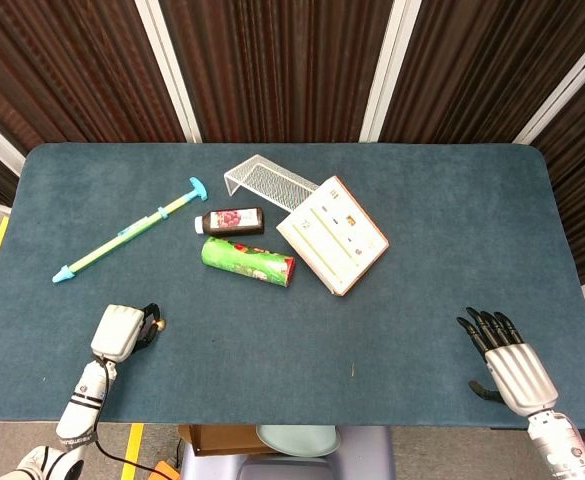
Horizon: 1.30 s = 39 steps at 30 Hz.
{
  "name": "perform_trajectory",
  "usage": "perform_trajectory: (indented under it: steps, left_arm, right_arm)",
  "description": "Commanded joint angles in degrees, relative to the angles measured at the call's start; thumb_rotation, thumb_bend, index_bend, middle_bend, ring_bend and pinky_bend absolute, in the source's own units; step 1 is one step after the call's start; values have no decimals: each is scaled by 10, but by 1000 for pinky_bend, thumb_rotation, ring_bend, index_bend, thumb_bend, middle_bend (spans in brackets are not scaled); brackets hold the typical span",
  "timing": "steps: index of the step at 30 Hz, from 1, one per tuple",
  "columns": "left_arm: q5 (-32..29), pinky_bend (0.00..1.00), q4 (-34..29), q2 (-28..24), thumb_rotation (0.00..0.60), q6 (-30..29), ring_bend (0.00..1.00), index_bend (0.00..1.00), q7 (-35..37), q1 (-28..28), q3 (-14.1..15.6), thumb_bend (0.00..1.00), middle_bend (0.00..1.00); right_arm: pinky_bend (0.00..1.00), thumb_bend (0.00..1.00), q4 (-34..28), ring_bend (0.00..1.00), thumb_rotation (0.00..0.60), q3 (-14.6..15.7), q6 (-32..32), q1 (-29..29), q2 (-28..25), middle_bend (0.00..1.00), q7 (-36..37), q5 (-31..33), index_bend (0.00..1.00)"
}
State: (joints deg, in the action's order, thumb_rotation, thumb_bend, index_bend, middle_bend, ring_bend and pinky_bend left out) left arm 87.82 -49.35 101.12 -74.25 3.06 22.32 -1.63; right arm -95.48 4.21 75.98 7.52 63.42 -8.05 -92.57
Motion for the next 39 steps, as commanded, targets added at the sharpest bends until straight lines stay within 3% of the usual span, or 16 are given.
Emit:
perform_trajectory:
  steps: [1,29,39]
  left_arm:
    - [-1,1000,0,0,600,1,1000,540,-1,0,-1,436,1000]
    - [-4,1000,-1,-1,600,5,1000,629,-2,2,0,436,1000]
    - [-3,1000,-1,-3,600,5,1000,678,3,3,1,485,1000]
  right_arm:
    - [0,292,0,0,600,0,0,0,0,0,1,0,0]
    - [0,293,0,0,600,1,2,-1,-1,0,2,-2,0]
    - [0,293,0,0,600,2,2,-1,-1,0,1,-3,0]
